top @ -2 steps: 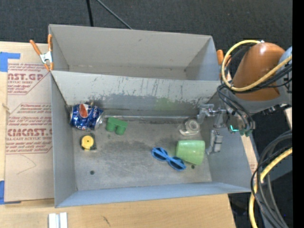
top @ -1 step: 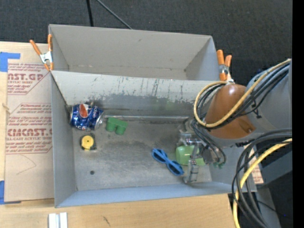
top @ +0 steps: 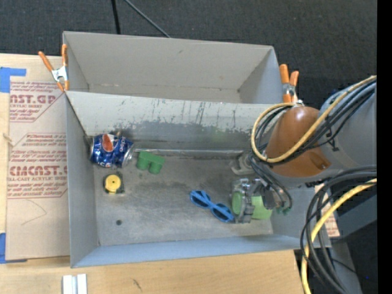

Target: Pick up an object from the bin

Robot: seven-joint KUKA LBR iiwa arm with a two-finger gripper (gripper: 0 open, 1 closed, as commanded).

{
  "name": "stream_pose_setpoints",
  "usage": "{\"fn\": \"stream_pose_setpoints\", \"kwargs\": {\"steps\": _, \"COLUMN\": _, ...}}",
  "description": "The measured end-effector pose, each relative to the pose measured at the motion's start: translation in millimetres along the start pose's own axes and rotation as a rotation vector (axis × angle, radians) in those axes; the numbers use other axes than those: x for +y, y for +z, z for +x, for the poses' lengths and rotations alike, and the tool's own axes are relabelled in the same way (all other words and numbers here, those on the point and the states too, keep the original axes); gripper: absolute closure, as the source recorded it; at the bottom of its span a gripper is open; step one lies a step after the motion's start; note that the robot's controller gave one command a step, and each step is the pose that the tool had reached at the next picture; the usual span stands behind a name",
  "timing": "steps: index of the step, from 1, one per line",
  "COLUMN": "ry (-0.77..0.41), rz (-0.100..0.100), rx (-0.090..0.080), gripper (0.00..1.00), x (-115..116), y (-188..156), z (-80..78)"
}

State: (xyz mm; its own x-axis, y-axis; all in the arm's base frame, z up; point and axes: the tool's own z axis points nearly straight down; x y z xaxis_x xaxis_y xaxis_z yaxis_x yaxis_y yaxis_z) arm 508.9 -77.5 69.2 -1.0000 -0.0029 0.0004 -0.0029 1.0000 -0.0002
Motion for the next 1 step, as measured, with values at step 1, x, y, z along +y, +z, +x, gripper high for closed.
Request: {"fn": "stream_pose_setpoints", "kwargs": {"steps": 1, "ry": 0.080, "rz": 0.001, "rx": -0.012, "gripper": 1.00, "x": -23.0, "y": -232.5, "z": -7.3}}
